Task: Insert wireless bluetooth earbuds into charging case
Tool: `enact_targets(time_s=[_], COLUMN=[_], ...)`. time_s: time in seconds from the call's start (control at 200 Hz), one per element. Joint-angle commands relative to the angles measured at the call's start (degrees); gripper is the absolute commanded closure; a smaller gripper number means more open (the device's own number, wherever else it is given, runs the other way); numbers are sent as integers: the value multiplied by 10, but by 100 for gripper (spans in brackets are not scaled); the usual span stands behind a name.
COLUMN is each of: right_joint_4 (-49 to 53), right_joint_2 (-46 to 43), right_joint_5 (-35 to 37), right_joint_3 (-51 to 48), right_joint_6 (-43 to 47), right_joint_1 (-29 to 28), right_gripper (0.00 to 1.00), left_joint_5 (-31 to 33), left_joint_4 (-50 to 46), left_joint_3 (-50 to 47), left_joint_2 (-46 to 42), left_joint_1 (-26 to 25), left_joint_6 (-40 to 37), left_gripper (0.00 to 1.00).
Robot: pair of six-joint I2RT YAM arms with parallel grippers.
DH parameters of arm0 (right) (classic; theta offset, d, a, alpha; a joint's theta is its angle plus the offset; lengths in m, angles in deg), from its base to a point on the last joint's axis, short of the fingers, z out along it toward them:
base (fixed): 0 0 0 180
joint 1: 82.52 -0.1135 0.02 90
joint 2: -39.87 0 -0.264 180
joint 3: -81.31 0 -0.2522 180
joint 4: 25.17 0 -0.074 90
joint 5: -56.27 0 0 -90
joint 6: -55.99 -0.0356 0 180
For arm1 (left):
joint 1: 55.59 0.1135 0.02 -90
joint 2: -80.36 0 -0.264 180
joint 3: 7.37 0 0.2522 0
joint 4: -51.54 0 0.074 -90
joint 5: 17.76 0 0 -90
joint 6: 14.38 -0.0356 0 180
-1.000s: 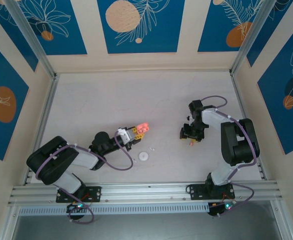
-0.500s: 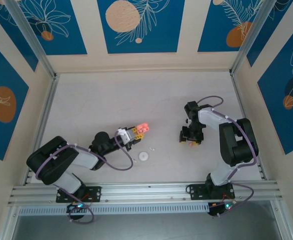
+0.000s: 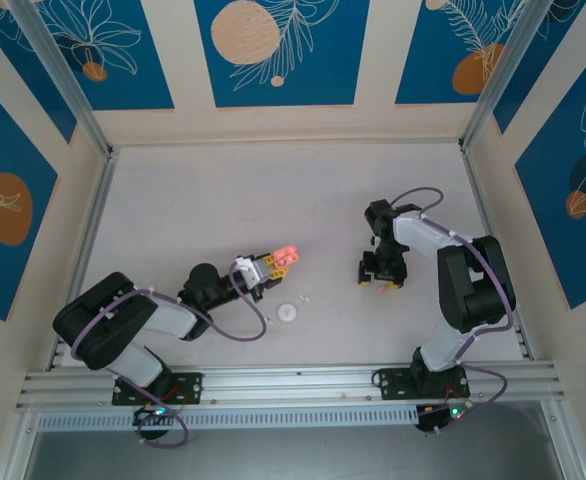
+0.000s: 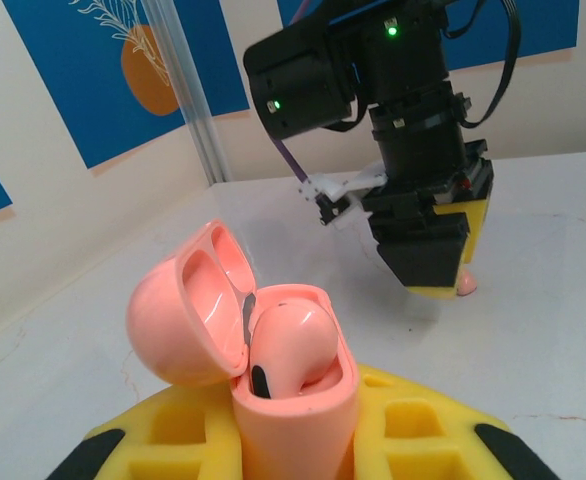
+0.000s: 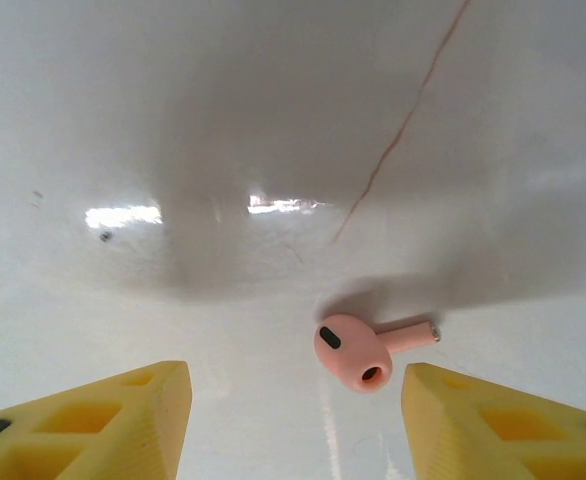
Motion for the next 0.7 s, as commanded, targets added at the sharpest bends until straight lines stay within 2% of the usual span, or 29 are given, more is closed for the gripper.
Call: enact_targets(time_s=[0.0, 0.3, 0.695], right_joint_4=[-5, -22, 33], right_joint_2=[-11, 45, 56], right_joint_5=[0, -21, -37], right_joint_3=[24, 25, 13], right_joint_6=[17, 31, 9], right_joint_1=[17, 39, 11], right_gripper=[42, 40, 39], left_joint_5=[1, 6, 6], left_joint_4=[21, 2, 13], left_joint_3=[-5, -6, -6], left_joint_2=[-10, -23, -13], left_joint_1=[-6, -6, -6], left_joint_6=[-9, -17, -16], left_gripper=[85, 85, 85])
